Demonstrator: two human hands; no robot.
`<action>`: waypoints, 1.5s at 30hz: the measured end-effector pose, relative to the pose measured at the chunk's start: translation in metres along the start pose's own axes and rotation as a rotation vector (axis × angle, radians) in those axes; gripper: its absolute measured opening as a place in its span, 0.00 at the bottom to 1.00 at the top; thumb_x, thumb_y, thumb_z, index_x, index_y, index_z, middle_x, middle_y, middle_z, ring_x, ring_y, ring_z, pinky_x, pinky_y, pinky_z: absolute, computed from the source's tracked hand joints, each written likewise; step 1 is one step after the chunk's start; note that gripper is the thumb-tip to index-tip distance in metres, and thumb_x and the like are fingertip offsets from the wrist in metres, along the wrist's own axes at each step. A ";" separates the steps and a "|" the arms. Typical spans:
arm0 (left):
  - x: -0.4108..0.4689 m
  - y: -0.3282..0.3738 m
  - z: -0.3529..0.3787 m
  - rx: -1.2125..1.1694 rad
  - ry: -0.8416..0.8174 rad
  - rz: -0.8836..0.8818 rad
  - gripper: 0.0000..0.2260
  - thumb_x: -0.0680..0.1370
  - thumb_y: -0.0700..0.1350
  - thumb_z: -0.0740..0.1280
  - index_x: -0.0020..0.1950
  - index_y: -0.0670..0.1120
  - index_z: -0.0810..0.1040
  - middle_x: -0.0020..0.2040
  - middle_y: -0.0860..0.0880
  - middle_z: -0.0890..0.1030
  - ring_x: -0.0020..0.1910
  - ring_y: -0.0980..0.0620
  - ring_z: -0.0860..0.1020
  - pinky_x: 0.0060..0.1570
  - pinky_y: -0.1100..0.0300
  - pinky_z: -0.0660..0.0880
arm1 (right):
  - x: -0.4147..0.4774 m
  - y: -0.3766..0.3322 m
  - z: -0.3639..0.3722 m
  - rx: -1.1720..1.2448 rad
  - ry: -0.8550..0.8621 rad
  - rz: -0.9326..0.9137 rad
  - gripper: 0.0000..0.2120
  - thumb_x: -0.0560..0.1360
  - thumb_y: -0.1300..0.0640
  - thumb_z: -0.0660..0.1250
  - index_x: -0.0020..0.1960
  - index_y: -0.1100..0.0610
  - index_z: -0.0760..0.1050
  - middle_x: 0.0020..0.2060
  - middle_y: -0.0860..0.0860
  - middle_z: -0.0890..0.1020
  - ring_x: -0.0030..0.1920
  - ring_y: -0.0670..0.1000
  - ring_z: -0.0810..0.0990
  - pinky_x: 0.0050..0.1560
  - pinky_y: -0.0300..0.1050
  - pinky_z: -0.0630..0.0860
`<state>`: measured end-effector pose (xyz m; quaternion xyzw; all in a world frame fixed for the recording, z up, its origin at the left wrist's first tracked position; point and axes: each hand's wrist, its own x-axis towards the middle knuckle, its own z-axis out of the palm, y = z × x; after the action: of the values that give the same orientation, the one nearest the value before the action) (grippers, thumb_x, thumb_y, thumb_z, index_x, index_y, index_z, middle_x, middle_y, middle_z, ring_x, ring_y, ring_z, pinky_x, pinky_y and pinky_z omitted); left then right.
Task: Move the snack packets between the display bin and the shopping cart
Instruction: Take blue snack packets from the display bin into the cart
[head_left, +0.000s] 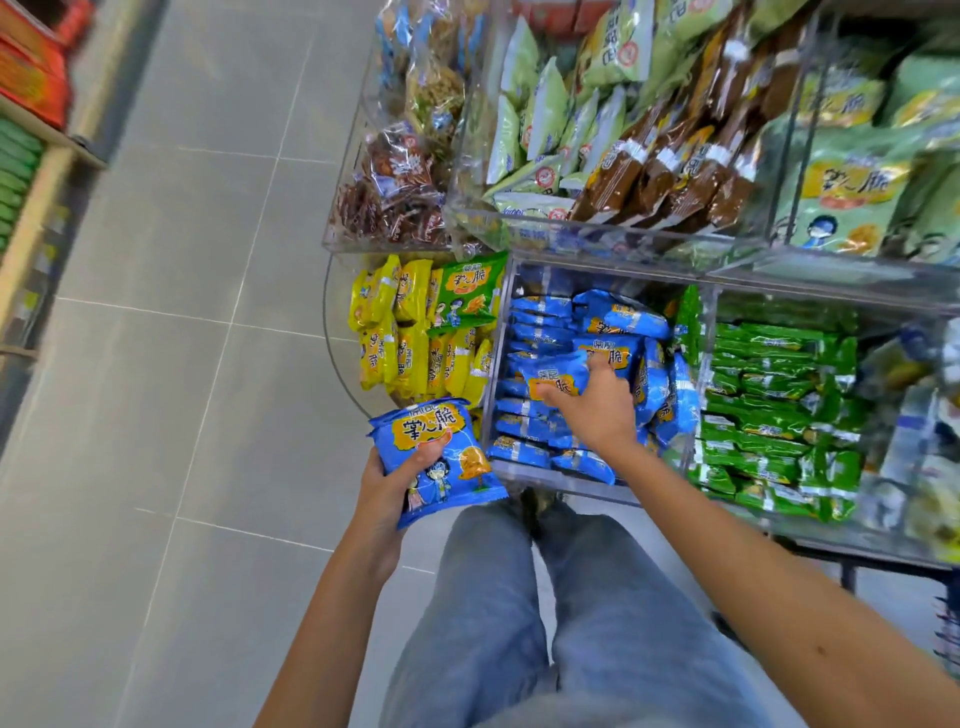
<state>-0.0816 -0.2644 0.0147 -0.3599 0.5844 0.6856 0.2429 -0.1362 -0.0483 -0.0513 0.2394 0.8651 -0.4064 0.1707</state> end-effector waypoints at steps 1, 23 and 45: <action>-0.006 0.004 -0.002 0.001 -0.020 0.016 0.29 0.64 0.48 0.72 0.64 0.45 0.73 0.54 0.43 0.83 0.47 0.44 0.83 0.46 0.51 0.81 | -0.014 -0.001 -0.009 0.178 0.002 0.095 0.37 0.70 0.44 0.71 0.70 0.61 0.61 0.56 0.56 0.77 0.59 0.58 0.74 0.53 0.55 0.73; -0.070 -0.008 0.083 0.916 -0.915 -0.171 0.29 0.59 0.50 0.73 0.60 0.44 0.78 0.48 0.45 0.85 0.43 0.48 0.84 0.37 0.58 0.80 | -0.348 0.082 0.033 1.457 0.893 0.791 0.07 0.72 0.52 0.70 0.40 0.52 0.74 0.25 0.43 0.79 0.21 0.43 0.71 0.22 0.32 0.66; -0.201 -0.167 0.380 1.087 -1.153 -0.171 0.25 0.65 0.48 0.71 0.61 0.44 0.77 0.52 0.43 0.84 0.41 0.48 0.84 0.42 0.55 0.81 | -0.362 0.292 -0.176 1.735 1.138 0.713 0.03 0.74 0.58 0.67 0.45 0.55 0.73 0.33 0.48 0.81 0.26 0.50 0.75 0.22 0.34 0.69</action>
<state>0.0903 0.1570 0.0882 0.1769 0.5894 0.3617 0.7003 0.3072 0.1518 0.0522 0.6671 0.1184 -0.6344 -0.3723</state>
